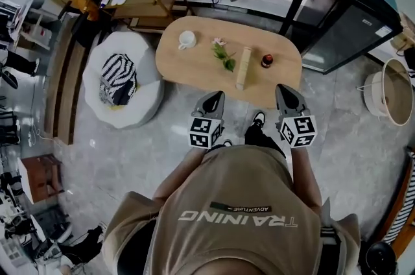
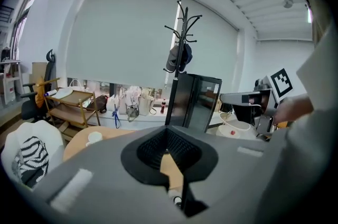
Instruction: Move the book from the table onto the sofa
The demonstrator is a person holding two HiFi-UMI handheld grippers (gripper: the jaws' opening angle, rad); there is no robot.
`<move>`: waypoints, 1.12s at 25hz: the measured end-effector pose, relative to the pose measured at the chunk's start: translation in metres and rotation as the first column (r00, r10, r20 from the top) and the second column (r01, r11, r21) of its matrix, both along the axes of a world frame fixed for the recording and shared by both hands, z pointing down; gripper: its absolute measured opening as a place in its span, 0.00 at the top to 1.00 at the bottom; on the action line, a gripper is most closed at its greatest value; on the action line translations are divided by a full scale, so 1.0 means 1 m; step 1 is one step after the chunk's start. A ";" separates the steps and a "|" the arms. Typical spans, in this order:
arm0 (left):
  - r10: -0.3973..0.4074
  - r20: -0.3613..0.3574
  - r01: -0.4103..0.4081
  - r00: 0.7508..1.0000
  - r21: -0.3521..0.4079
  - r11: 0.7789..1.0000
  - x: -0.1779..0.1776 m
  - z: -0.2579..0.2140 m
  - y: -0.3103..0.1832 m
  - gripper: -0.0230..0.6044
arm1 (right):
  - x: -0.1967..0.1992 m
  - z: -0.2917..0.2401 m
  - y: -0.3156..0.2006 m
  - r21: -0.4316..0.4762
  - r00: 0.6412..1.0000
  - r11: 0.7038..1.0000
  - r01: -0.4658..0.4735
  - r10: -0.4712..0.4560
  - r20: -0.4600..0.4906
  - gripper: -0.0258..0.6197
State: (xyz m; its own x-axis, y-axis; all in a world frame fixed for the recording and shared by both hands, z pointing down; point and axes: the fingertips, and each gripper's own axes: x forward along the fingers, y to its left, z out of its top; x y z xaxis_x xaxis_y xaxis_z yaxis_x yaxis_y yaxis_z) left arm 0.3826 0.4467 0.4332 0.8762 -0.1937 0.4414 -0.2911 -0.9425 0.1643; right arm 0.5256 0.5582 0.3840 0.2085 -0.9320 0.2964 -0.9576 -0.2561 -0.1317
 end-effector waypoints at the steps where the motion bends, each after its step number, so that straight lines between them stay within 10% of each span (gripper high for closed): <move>1: -0.008 -0.001 0.008 1.000 0.012 1.000 0.009 -0.002 -0.004 0.96 | 0.012 -0.002 -0.006 0.008 1.000 1.000 0.013 -0.013 -0.008 0.96; 18: -0.105 0.061 0.102 0.993 0.051 0.994 0.122 0.010 -0.036 0.96 | 0.123 0.019 -0.056 -0.015 0.976 0.977 0.211 -0.212 -0.043 0.96; 28: -0.045 0.137 0.050 0.990 -0.035 0.998 0.150 0.029 -0.041 0.96 | 0.132 0.029 -0.032 -0.043 0.992 0.992 0.122 -0.122 0.003 0.96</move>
